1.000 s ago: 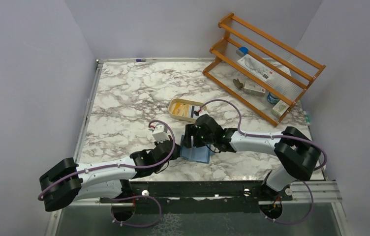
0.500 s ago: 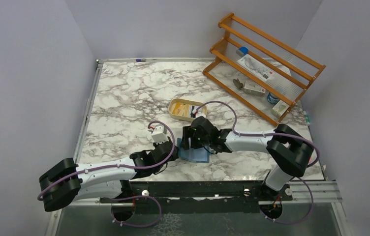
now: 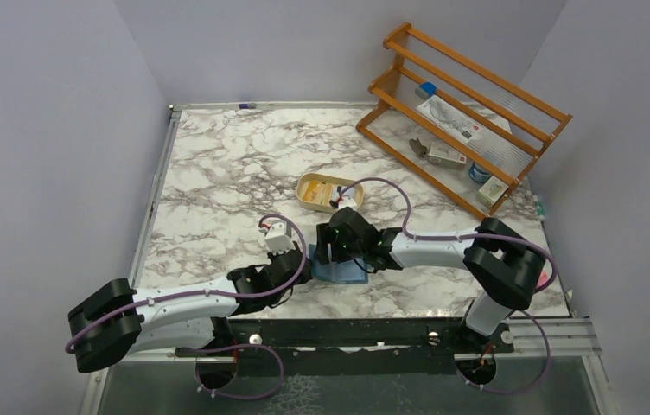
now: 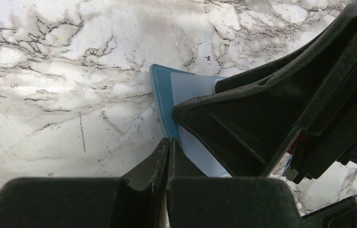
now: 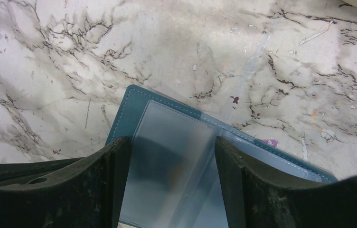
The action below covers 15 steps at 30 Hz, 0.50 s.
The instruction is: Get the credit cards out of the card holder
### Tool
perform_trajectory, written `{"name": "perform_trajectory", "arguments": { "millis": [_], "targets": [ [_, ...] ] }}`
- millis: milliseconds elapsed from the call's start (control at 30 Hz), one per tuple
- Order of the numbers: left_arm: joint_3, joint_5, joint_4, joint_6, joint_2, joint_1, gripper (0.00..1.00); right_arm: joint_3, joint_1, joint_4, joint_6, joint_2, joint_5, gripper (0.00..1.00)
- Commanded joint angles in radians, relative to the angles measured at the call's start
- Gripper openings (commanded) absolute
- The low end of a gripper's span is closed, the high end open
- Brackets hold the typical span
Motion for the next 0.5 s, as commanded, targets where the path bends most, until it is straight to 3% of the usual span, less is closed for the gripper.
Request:
{"name": "perform_trajectory", "arguments": {
  "millis": [0, 467],
  "targets": [
    [-0.008, -0.036, 0.029, -0.009, -0.028, -0.010, 0.00, -0.029, 0.011, -0.129, -0.033, 0.023, 0.067, 0.70],
    [-0.011, -0.040, 0.029, -0.015, -0.012, -0.009, 0.00, -0.058, 0.030, -0.214, -0.063, -0.057, 0.127, 0.70]
  ]
}}
